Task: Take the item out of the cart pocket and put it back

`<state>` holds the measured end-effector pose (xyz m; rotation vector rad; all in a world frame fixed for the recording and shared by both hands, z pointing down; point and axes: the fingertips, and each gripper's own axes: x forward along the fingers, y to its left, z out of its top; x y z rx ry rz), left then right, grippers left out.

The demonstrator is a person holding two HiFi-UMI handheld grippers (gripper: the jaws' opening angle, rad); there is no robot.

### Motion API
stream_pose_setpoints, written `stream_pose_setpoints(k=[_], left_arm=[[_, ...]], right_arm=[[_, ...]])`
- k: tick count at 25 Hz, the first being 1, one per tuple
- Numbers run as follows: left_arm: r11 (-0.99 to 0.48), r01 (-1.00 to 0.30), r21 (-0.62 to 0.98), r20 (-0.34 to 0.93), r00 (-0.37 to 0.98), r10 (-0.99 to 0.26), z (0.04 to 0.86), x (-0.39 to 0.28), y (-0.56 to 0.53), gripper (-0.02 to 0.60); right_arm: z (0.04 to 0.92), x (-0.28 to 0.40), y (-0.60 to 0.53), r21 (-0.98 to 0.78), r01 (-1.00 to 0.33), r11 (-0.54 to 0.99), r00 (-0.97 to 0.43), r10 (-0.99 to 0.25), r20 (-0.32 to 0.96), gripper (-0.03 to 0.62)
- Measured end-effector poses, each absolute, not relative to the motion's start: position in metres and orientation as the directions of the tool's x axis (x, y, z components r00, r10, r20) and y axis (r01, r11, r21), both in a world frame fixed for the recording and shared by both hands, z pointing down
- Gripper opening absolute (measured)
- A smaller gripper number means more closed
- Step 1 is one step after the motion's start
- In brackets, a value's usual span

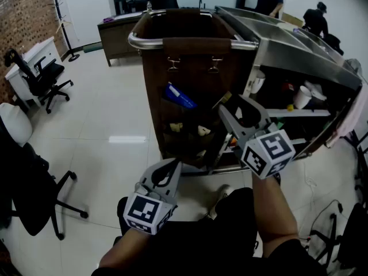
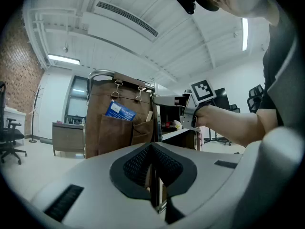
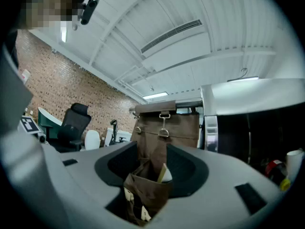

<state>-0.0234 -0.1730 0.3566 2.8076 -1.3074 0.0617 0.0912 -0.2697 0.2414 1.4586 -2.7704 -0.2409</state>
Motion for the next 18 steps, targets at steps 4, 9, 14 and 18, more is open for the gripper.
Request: stream_pose_setpoints(k=[4, 9, 14, 18], left_arm=[[-0.654, -0.756, 0.042, 0.069, 0.655, -0.753, 0.364, -0.021, -0.174, 0.0], [-0.659, -0.751, 0.042, 0.062, 0.661, -0.748, 0.364, -0.018, -0.173, 0.0], [-0.654, -0.756, 0.041, 0.067, 0.655, -0.753, 0.365, -0.021, -0.175, 0.0], [-0.651, -0.758, 0.039, 0.064, 0.652, -0.755, 0.366, -0.023, -0.176, 0.0]], right_arm=[[0.251, 0.096, -0.304, 0.216, -0.831, 0.512, -0.523, -0.852, 0.007, 0.261], [0.261, 0.098, -0.324, 0.238, -0.83, 0.504, -0.505, -0.861, 0.06, 0.261], [0.277, 0.098, -0.332, 0.197, -0.835, 0.514, -0.507, -0.857, 0.086, 0.261], [0.292, 0.098, -0.337, 0.174, -0.833, 0.525, -0.514, -0.851, 0.108, 0.254]])
